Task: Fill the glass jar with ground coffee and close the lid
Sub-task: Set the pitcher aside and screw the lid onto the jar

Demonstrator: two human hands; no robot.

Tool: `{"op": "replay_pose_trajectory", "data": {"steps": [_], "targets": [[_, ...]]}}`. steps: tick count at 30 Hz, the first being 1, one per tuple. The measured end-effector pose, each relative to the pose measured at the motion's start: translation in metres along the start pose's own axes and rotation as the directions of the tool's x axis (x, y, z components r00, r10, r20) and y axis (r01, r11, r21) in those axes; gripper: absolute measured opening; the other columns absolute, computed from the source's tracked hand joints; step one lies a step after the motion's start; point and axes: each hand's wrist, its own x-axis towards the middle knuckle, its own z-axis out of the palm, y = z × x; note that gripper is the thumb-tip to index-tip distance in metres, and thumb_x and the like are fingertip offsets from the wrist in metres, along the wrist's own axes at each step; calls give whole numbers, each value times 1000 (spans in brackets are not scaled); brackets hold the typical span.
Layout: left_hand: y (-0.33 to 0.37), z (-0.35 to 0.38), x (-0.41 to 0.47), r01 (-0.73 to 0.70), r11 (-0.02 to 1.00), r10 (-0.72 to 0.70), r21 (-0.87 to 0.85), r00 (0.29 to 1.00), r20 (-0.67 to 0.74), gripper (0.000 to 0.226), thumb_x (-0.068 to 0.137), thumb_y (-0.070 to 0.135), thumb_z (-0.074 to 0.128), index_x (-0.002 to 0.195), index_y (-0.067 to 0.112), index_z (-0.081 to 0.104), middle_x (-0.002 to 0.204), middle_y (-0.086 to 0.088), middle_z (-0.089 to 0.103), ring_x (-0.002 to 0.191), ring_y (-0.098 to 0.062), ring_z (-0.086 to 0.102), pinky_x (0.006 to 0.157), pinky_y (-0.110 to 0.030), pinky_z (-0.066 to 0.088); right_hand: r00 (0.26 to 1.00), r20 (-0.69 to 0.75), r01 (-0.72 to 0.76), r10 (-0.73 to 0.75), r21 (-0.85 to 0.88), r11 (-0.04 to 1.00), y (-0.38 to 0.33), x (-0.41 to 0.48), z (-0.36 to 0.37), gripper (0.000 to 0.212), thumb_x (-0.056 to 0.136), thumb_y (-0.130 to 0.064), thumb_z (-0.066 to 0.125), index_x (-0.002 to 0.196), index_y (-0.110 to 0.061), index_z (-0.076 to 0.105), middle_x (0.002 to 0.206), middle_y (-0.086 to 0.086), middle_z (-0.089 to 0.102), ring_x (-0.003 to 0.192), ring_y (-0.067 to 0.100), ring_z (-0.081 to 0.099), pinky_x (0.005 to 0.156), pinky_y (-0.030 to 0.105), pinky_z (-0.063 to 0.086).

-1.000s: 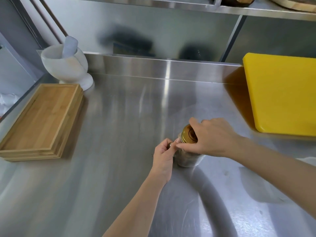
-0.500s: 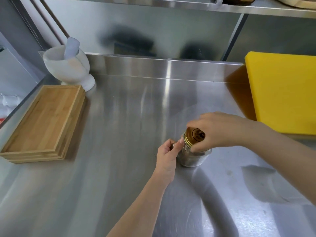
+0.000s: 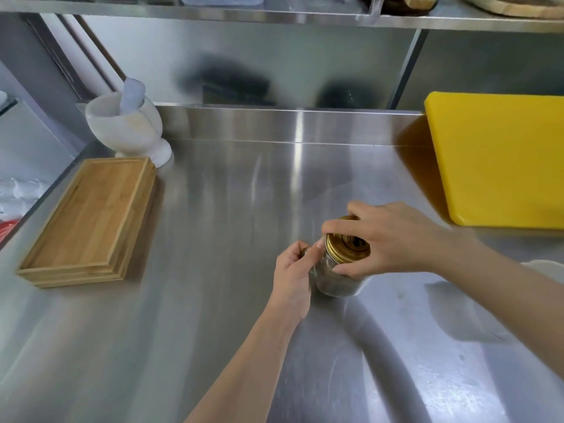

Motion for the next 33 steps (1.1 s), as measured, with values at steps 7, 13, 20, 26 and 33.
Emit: {"op": "replay_pose_trajectory", "data": {"steps": [7, 13, 20, 26, 33], "targets": [[9, 13, -27, -78, 997, 80, 25, 994, -77, 37, 83, 12, 65, 55, 14, 40, 49, 4, 50, 50, -7, 49, 51, -18, 39, 989, -100, -94, 107, 126, 988, -14, -18, 5, 60, 75, -74, 45, 125, -43, 36, 93, -4, 43, 77, 18, 54, 64, 28, 48], [23, 15, -53, -128, 992, 125, -8, 979, -160, 36, 88, 9, 55, 58, 12, 35, 43, 6, 43, 40, -5, 43, 43, -14, 36, 978, -195, -41, 78, 191, 981, -32, -29, -3, 67, 76, -75, 44, 134, -43, 33, 108, -3, 47, 88, 18, 55, 69, 29, 52], [51, -6, -84, -198, 980, 198, 20, 955, -223, 38, 87, 13, 57, 55, 12, 36, 47, 3, 41, 43, -7, 41, 44, -16, 35, 952, -299, 33, 66, 316, 948, -65, -31, -14, 88, 60, -82, 28, 139, -42, 27, 121, -11, 47, 101, 11, 52, 71, 27, 47], [82, -53, -92, -201, 976, 216, 85, 945, -246, 38, 88, 14, 55, 56, 15, 35, 58, -3, 27, 55, -14, 30, 57, -30, 24, 950, -297, 45, 99, 444, 895, -95, -24, -23, 84, 69, -76, 36, 143, -40, 20, 125, -16, 44, 95, -2, 39, 76, 23, 43], [106, -133, -97, -87, 992, 102, 92, 979, -176, 43, 88, 10, 53, 52, 15, 31, 58, -2, 25, 55, -15, 28, 58, -30, 22, 959, -231, 3, 166, 592, 806, -166, 17, -11, 72, 81, -55, 59, 142, -32, 28, 131, -12, 46, 105, 3, 46, 94, 30, 45]]}}
